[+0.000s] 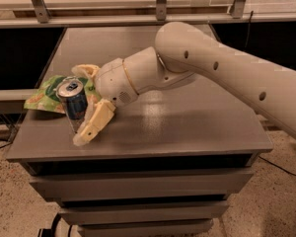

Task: Knock redbull can over

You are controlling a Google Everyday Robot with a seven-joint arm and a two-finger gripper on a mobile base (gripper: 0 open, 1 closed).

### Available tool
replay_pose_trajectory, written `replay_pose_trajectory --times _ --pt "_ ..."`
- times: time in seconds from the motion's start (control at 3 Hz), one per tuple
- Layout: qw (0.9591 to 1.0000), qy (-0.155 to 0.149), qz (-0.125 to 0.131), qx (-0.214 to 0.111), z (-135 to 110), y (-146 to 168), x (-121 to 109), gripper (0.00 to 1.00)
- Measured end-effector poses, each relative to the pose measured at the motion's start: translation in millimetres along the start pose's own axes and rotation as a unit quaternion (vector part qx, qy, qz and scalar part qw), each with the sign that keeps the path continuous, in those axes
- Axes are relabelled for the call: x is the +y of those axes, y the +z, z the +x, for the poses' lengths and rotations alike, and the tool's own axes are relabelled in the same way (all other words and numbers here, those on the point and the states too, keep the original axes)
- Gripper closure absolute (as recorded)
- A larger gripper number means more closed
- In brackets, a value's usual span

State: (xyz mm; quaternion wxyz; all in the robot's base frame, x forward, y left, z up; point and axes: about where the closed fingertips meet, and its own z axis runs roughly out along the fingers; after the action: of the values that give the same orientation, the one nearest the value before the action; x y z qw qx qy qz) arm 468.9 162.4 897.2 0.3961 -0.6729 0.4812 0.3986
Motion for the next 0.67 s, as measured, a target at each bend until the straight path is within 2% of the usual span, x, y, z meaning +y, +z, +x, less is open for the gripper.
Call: replay_pose_trajectory --times 0.33,0.67 --pt "0.9997 0.011 -0.012 -0.017 3.5 7.6 3.0 0.18" --pt "0.9995 0.018 -0.022 -0.016 3.0 9.6 6.9 0.41"
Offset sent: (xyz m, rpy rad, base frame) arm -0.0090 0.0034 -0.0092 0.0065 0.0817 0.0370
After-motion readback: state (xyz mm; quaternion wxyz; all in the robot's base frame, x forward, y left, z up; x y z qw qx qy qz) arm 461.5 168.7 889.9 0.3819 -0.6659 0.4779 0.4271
